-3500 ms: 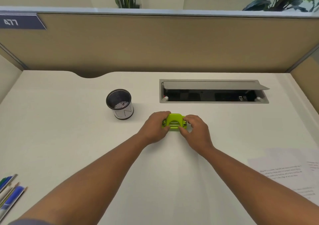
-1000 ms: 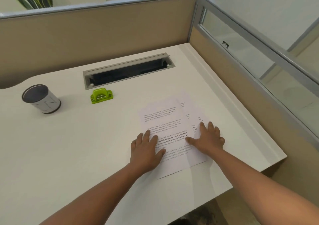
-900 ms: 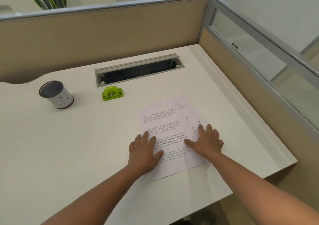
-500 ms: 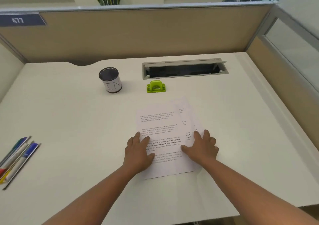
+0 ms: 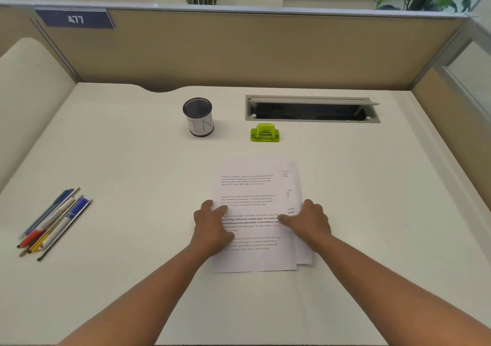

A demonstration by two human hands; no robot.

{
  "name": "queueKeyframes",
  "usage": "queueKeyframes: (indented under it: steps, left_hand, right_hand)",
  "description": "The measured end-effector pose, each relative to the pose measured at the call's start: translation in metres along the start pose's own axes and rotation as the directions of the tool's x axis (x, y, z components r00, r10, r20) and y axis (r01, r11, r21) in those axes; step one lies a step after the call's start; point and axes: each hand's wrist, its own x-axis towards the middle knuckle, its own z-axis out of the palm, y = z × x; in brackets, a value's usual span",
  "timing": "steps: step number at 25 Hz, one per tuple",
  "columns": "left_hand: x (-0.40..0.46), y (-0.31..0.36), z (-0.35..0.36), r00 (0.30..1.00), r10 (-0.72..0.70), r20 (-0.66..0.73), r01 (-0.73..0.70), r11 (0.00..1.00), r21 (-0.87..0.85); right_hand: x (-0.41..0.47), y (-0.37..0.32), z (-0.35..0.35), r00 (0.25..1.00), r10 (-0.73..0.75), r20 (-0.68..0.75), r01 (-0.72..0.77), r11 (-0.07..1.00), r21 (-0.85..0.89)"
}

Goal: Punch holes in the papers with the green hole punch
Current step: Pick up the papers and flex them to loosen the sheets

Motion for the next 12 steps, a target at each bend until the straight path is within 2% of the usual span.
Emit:
queueKeyframes:
  steps: [2, 5, 8, 10, 12]
  left_hand:
    - [0.000, 0.000, -0.001, 1.000, 0.002, 0.004, -0.002, 1.000, 0.008]
    - [0.000, 0.001, -0.001, 1.000, 0.005, 0.006, -0.005, 1.000, 0.009]
    - [-0.001, 0.000, -0.001, 1.000, 0.008, 0.002, -0.009, 1.000, 0.011]
    - [-0.001, 0.000, -0.002, 1.000, 0.014, 0.001, -0.014, 1.000, 0.013]
    - [-0.001, -0.001, -0.002, 1.000, 0.022, -0.001, -0.022, 1.000, 0.017]
  right_hand:
    - [0.000, -0.002, 0.000, 0.997, 0.002, 0.071, -0.015, 0.982, 0.189]
    - [-0.002, -0.003, 0.001, 0.992, -0.003, 0.129, -0.054, 0.898, 0.437]
    - [-0.001, -0.006, -0.005, 0.985, -0.056, 0.162, -0.065, 0.751, 0.658]
    - [0.003, -0.007, -0.009, 0.981, -0.041, 0.188, -0.116, 0.654, 0.747]
    - [0.008, -0.007, -0.014, 0.976, -0.013, 0.218, -0.157, 0.650, 0.743]
